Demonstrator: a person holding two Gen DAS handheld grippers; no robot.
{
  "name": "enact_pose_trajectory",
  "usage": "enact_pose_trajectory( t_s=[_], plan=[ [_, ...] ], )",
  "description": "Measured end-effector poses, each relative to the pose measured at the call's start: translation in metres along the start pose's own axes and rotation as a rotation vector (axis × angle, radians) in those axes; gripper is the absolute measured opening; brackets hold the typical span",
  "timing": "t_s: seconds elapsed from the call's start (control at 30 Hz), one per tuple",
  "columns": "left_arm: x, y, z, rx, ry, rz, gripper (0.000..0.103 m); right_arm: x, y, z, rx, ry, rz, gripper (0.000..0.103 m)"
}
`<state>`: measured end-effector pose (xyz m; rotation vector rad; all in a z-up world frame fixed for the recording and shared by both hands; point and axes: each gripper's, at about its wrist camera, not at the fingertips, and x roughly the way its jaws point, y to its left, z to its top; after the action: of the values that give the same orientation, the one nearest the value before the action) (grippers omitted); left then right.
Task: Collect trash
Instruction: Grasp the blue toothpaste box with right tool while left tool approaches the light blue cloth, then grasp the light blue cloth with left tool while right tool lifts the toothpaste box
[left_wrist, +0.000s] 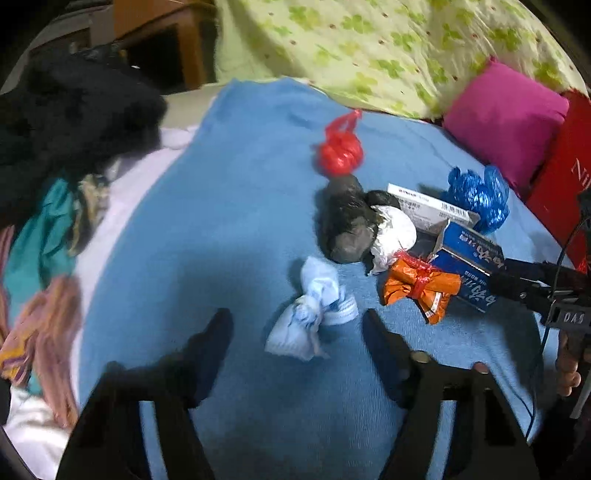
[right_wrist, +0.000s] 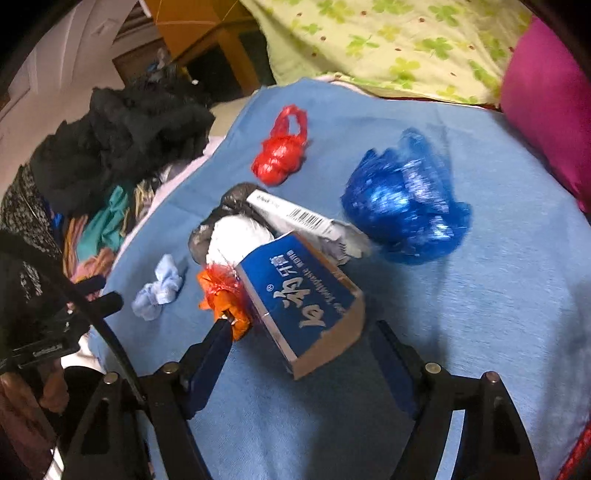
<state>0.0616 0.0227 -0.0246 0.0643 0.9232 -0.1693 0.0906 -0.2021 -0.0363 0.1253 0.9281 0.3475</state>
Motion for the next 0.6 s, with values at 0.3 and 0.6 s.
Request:
enact_pose_trajectory(
  t_s=[0.3,0.6],
  plan=[
    [0.04,-0.006,0.008,-0.015,0.081,-0.084,0.017,0.01,0.015,-0.005,-0.047,0.025,0.015,0.02],
    [0.012,-0.013,-0.001,-0.078,0.022,-0.11,0.016,-0.038,0.012,-0.013,-0.025,-0.061,0.058,0.01]
  ],
)
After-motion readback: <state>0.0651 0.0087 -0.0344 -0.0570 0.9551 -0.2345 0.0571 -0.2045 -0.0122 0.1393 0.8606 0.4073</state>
